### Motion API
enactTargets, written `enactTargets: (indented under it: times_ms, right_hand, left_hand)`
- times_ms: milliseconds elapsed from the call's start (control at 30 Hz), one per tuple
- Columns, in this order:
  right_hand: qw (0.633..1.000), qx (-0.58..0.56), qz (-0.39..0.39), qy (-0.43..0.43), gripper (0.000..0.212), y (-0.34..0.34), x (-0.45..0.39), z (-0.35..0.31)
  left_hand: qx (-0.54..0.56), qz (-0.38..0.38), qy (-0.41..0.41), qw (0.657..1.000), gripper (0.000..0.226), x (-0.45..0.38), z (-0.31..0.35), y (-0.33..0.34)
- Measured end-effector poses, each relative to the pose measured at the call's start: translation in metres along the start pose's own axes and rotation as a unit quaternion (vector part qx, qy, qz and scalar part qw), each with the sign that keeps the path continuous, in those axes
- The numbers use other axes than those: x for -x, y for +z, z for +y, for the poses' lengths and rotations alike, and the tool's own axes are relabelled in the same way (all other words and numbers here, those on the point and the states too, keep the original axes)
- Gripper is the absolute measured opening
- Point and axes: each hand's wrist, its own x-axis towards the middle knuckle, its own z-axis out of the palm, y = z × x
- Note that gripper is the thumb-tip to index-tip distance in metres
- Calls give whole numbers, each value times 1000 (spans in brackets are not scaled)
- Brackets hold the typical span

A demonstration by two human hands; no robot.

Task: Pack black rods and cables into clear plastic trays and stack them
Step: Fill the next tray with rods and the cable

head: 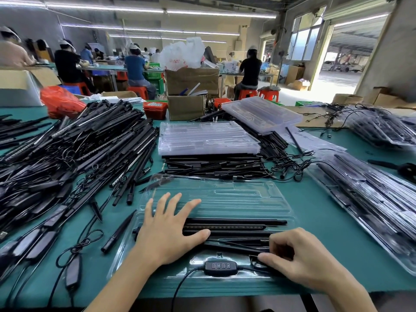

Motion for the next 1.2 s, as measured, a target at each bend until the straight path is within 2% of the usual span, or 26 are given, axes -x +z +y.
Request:
enactTargets:
  times_ms: [133, 500, 633, 833, 1100, 1200]
  right_hand:
    - [997, -30, -68, 17, 23, -11, 5, -3]
    - [988, -90, -115, 55, 27, -18, -2, -3]
    - [984, -91, -140, 59, 22, -15, 0, -4]
    - [989, -84, -88, 88, 30, -12, 4, -2]
    - [986, -67, -115, 99, 22, -16, 0, -4]
    - [984, -84, -124, 94, 28, -21, -1, -6]
  left_hand:
    - [2, 0, 1, 1000, 87, 1, 1, 0]
    - [4, 4, 1, 1000, 88, 0, 0, 2]
    - [29, 1, 4, 1000, 98, 1, -1, 1]
    - [31, -5, 14, 999, 111, 2, -2, 1]
    - [33, -20, 21, 999, 116, 2, -4, -1]
    - [28, -20, 15, 999, 115, 2, -3, -1]
